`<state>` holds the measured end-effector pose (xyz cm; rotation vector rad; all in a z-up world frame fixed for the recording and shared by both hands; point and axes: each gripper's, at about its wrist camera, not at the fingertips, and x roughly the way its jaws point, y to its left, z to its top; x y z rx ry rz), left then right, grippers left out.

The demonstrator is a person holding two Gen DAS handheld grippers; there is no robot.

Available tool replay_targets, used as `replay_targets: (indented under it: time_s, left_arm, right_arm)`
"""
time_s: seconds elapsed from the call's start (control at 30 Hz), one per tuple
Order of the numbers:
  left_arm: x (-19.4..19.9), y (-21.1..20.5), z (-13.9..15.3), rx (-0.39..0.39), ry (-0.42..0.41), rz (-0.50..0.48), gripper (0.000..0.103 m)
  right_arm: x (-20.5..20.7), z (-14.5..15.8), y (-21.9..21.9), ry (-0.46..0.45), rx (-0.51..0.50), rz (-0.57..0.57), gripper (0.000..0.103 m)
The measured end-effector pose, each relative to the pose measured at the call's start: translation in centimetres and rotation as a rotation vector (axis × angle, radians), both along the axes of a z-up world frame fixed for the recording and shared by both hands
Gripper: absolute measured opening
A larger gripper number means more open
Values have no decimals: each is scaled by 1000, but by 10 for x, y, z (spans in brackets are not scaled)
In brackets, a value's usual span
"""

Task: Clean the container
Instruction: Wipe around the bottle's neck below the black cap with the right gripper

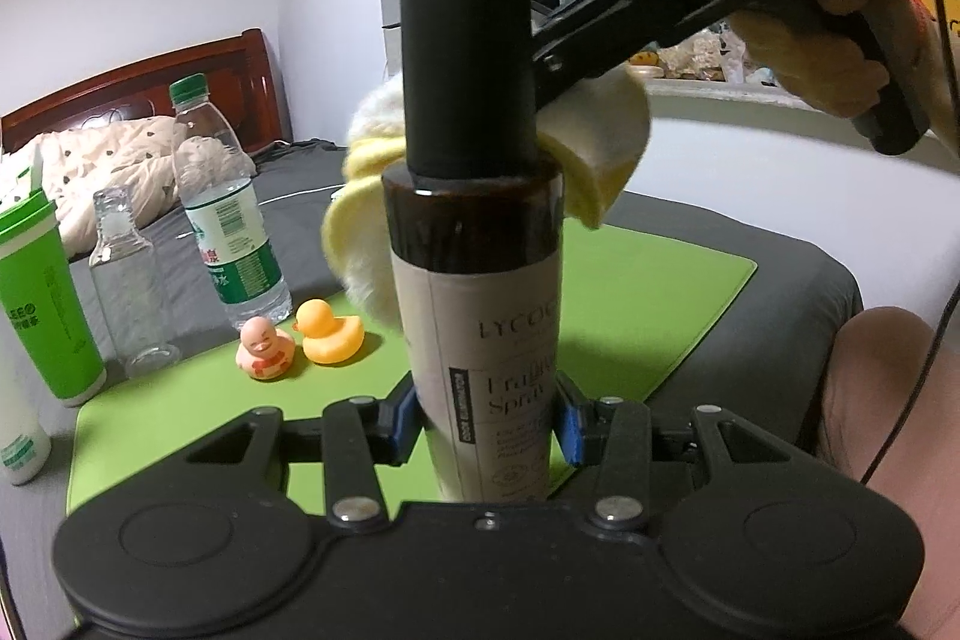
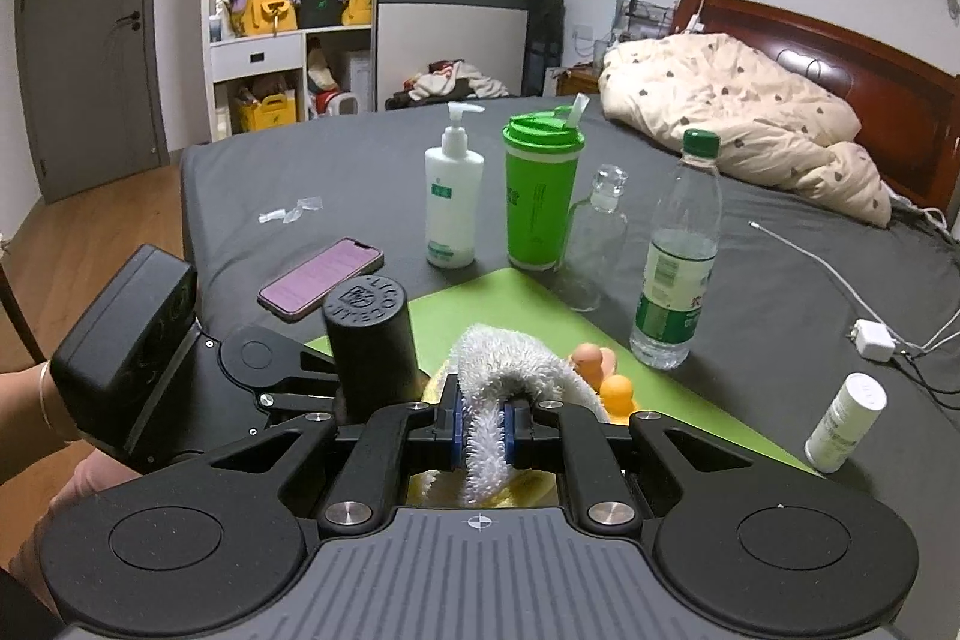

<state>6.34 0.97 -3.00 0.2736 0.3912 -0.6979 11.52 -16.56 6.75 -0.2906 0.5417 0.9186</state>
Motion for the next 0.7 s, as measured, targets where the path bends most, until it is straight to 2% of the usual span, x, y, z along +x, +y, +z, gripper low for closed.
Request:
replay_targets:
  time_s: [0.33,0.7]
  left_arm:
    - [3,-4,1,1,9,16,43]
    - [6,-7,3,-2,28,60,43]
  right_arm:
    - [12,-5,-2,13,11,6,13]
    - [-22,1,-19,-26,6,-9,13]
